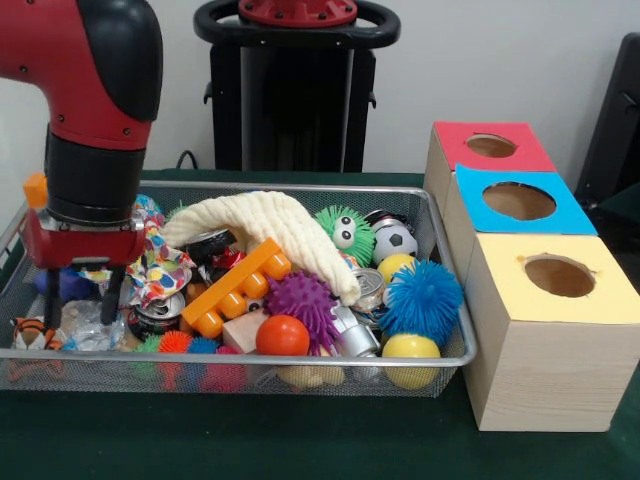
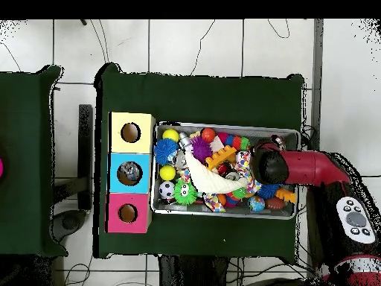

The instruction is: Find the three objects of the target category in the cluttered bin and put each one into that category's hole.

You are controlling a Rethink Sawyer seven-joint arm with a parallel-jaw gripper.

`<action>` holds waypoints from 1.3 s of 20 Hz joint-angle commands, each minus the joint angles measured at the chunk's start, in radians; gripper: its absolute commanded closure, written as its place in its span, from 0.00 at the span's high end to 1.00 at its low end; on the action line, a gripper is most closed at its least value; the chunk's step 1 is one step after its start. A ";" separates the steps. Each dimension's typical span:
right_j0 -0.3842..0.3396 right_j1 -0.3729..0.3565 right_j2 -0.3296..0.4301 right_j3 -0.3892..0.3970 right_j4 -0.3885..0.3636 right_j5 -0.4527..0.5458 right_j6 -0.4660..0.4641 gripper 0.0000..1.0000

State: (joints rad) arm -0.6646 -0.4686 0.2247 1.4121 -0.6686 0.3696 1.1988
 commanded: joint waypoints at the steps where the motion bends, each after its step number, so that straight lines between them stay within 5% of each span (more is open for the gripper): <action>1: -0.001 0.103 0.017 -0.005 0.080 -0.062 0.223 1.00; 11: -0.004 0.127 0.014 0.005 0.119 -0.128 0.204 1.00; 26: 0.240 0.128 -0.408 -0.140 0.134 -0.013 0.345 1.00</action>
State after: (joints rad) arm -0.4824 -0.3709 -0.0417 1.3517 -0.5759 0.2783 1.2273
